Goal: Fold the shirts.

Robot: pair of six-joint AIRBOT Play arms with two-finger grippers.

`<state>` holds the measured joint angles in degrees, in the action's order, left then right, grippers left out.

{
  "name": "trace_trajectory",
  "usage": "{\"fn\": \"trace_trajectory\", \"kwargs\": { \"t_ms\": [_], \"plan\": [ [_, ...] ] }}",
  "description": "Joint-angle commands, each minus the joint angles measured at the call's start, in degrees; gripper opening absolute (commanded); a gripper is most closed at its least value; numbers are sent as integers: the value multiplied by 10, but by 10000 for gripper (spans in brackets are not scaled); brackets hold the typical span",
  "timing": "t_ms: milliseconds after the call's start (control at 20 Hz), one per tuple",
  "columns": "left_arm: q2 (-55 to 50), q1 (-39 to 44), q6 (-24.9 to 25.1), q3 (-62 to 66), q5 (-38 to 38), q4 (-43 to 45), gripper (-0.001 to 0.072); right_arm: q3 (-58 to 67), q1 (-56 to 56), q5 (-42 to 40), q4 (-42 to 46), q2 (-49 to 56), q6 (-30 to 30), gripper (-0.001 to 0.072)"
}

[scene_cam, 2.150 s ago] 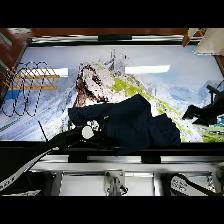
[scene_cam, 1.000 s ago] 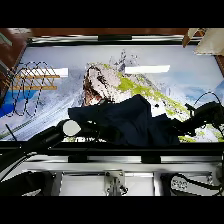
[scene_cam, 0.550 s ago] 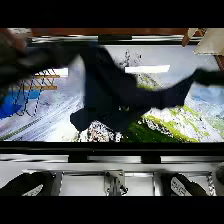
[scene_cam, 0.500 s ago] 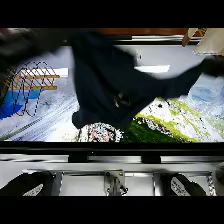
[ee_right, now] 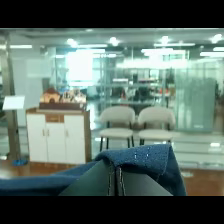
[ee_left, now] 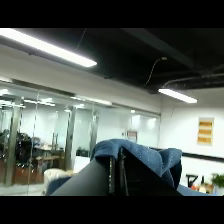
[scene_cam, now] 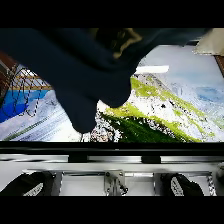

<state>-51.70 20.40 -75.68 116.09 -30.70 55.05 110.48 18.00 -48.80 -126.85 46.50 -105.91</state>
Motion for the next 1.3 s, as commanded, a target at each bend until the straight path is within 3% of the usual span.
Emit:
{"fn": "trace_trajectory", "kwargs": {
  "t_ms": [0, 200, 450, 600, 750, 850, 900, 1000, 1050, 1250],
  "plan": [
    [5, -2, -1, -31, -118, 28, 39, 12, -1, -85, 0, 12, 0, 54],
    [2, -2, -86, -141, -251, 151, 39, 12, -1, -194, 19, 89, 1, 54],
    [-25, -2, -163, -320, -218, 265, 40, 12, -1, -372, 27, 258, 54, 54],
    [-92, -1, -223, -389, -139, 264, 41, 12, -18, -333, 27, 366, 88, 54],
    [-185, -1, -295, -402, -141, 251, 40, 12, -61, -262, 27, 445, 108, 54],
    [-237, 0, -305, -402, -151, 184, 45, 12, -93, -235, 27, 483, 119, 54],
    [-257, 0, -305, -402, -158, 155, 139, 12, -107, -228, 27, 497, 118, 54],
    [-278, -2, -305, -401, -184, 140, 564, 12, -129, -223, 35, 513, 113, 54],
    [-278, -11, -304, -401, -208, 146, 662, 12, -134, -224, 48, 515, 108, 54],
    [-270, -96, -242, -372, -476, 155, 666, 12, -121, -272, 129, 502, 107, 54]
  ]
}}
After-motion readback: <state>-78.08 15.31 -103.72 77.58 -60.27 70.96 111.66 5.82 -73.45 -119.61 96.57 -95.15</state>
